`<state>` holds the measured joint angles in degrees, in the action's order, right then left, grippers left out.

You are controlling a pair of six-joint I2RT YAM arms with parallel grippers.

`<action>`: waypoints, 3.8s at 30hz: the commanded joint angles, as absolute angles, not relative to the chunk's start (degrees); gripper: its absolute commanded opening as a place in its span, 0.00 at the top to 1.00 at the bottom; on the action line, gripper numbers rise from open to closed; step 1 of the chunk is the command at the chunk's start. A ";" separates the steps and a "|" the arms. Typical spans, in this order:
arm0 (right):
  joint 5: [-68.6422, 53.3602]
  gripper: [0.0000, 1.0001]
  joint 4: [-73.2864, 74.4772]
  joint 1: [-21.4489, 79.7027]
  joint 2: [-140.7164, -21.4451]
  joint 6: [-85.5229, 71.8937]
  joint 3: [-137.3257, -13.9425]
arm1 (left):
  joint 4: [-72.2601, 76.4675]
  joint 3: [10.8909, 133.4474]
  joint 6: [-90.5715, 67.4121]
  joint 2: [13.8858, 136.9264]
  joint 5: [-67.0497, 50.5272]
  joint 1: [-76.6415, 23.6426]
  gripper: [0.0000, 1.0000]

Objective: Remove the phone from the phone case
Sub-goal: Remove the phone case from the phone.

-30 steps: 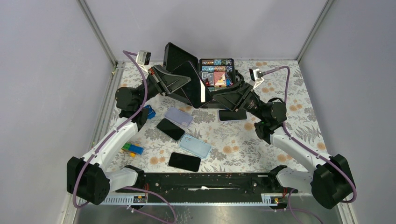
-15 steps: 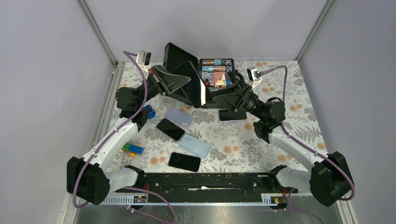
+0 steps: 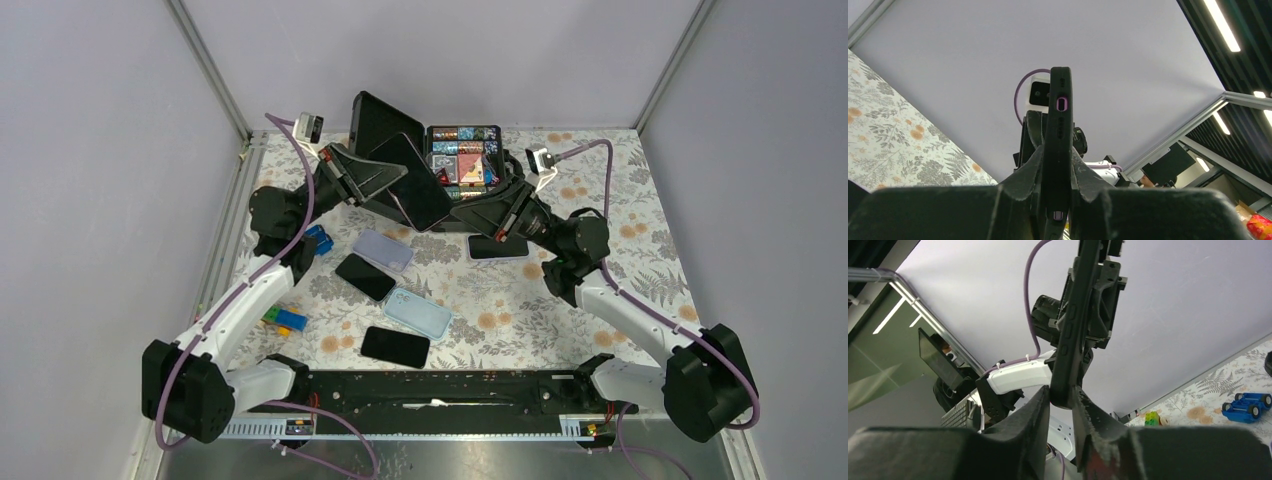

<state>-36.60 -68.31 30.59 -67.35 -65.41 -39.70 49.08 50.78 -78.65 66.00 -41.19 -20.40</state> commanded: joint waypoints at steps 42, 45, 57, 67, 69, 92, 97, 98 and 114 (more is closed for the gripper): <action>-27.98 0.12 -40.52 37.33 -57.84 -42.25 -46.89 | 28.66 53.26 -60.69 51.45 -29.36 -24.08 1.00; -26.03 0.18 -39.40 38.06 -57.90 -41.50 -47.06 | 28.23 53.34 -60.23 50.99 -29.11 -24.08 1.00; -25.95 0.48 -40.13 38.25 -58.53 -44.07 -46.24 | 28.88 53.79 -61.18 50.99 -28.56 -24.08 1.00; -30.17 1.00 -46.61 38.21 -59.09 -48.96 -45.61 | 36.05 52.51 -66.91 52.35 -28.68 -24.08 1.00; -31.81 1.00 -47.11 38.18 -58.91 -49.30 -45.92 | 41.77 51.57 -70.98 53.20 -28.99 -24.08 1.00; -56.58 1.00 -21.39 38.05 -53.23 -20.60 -53.89 | 80.77 53.24 -92.28 61.92 -46.99 -24.52 1.00; -56.87 1.00 -16.65 37.99 -55.33 -16.58 -56.34 | 81.98 53.84 -92.21 62.34 -49.51 -25.46 1.00; -56.98 1.00 -14.33 38.01 -55.88 -14.63 -57.13 | 81.95 53.99 -91.34 62.26 -50.22 -26.47 1.00; -42.22 1.00 -1.87 38.08 -57.63 -5.52 -59.45 | 81.56 55.45 -90.41 64.45 -51.37 -29.97 1.00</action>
